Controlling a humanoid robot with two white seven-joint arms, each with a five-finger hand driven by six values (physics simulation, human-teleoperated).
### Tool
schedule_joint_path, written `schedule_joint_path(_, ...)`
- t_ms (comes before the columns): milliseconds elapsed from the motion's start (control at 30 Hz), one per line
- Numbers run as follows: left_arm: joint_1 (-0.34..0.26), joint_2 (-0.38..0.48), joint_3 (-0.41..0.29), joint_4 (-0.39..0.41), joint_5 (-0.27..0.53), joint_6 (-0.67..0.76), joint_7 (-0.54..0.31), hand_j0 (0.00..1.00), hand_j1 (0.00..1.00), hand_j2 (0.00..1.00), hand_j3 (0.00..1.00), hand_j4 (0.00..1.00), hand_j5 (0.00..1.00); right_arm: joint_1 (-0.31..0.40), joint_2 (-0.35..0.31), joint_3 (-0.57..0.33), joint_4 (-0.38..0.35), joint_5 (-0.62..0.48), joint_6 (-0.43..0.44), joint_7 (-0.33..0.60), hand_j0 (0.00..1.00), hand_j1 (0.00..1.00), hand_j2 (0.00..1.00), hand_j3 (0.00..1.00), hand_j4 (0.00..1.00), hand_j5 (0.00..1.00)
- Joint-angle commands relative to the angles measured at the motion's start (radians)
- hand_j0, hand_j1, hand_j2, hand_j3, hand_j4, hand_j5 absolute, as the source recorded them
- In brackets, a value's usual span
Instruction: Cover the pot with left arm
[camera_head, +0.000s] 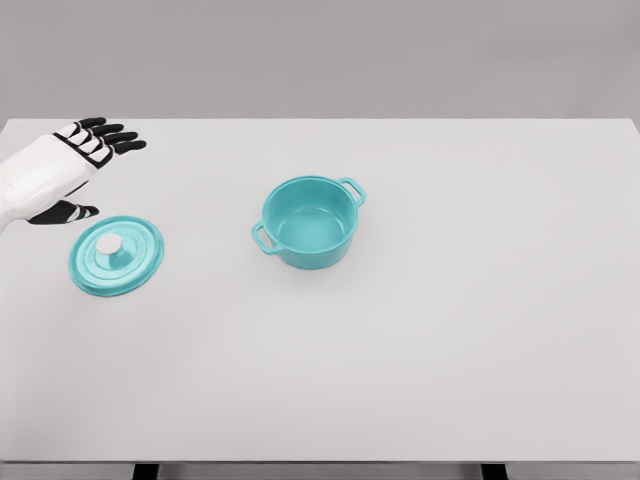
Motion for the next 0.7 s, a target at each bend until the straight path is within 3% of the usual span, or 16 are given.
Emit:
schedule_joint_path(0,0.000,0.001,0.000,0.002,0.012,0.000,0.000,1.00,1.00,1.00,1.00,1.00,1.00,0.000,0.000,0.000,0.000,0.000,0.000,0.000,1.00,1.00,1.00,1.00,1.00,1.00)
schedule_joint_path(167,-0.008,0.001,0.003,0.001,0.024,0.000,0.000,1.00,1.00,1.00,1.00,1.00,1.00,0.000,0.000,0.000,0.000,0.000,0.000,0.000,1.00,1.00,1.00,1.00,1.00,1.00)
schedule_joint_path(233,0.031,0.042,-0.003,-0.006,0.073,0.000,-0.021,1.00,1.00,1.00,1.00,1.00,1.00,0.000,0.000,0.000,0.000,0.000,0.000,0.000,1.00,1.00,1.00,1.00,1.00,1.00)
schedule_joint_path(300,0.037,0.087,-0.005,-0.004,0.084,0.000,-0.136,1.00,1.00,1.00,1.00,1.00,1.00,0.000,0.000,0.000,0.000,0.000,0.000,0.000,1.00,1.00,1.00,1.00,1.00,1.00)
schedule_joint_path(367,0.034,0.108,-0.006,-0.004,0.173,0.000,-0.249,1.00,1.00,1.00,1.00,1.00,1.00,0.000,0.000,0.000,0.000,0.000,0.000,0.000,1.00,1.00,1.00,1.00,1.00,1.00)
schedule_joint_path(500,0.023,0.249,-0.048,-0.007,0.352,0.000,-0.503,1.00,1.00,1.00,1.00,1.00,1.00,0.000,0.000,0.000,0.000,0.000,0.000,0.000,1.00,1.00,1.00,1.00,1.00,1.00)
schedule_joint_path(667,0.003,0.279,-0.052,-0.009,0.422,0.000,-0.503,0.97,0.97,0.97,0.97,0.97,0.97,0.000,0.000,0.000,0.000,0.000,0.000,0.000,1.00,1.00,1.00,1.00,1.00,1.00)
